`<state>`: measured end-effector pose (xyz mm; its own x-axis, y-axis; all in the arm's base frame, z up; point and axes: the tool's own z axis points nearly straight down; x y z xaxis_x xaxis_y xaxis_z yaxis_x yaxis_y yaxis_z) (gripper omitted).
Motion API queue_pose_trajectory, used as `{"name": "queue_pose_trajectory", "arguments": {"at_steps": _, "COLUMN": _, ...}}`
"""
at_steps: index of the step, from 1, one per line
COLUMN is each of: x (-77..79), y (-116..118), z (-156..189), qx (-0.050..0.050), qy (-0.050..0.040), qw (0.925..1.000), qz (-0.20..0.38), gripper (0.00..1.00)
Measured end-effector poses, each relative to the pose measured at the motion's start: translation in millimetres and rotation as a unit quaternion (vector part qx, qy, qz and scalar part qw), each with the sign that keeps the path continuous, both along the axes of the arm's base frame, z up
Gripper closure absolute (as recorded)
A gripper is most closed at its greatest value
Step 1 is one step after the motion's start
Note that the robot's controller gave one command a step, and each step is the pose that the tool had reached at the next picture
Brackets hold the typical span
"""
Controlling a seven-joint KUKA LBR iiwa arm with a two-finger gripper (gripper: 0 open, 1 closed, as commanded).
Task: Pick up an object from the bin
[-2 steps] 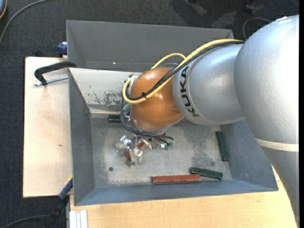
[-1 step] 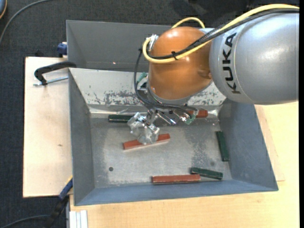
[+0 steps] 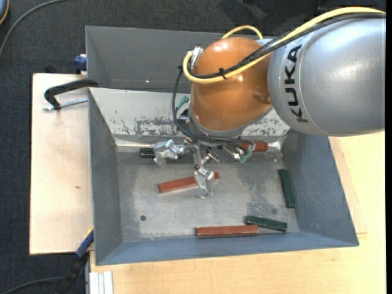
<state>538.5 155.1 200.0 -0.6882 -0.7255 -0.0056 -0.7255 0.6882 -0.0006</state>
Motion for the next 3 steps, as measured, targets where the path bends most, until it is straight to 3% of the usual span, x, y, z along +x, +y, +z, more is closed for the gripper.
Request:
{"name": "queue_pose_trajectory", "arguments": {"at_steps": 1, "x": 13.8, "y": -10.2, "z": -119.2, "qx": -0.002, "qy": 0.0049, "qw": 0.9994, "qz": 0.036, "gripper": 0.00}}
{"name": "queue_pose_trajectory", "arguments": {"at_steps": 2, "x": 49.4, "y": -11.8, "z": -129.3, "qx": 0.000, "qy": -0.0015, "qw": 0.9988, "qz": 0.050, "gripper": 0.00}}
{"name": "queue_pose_trajectory", "arguments": {"at_steps": 3, "x": 48.5, "y": -11.7, "z": -128.9, "qx": 0.000, "qy": -0.0002, "qw": 0.9988, "qz": 0.050, "gripper": 1.00}}
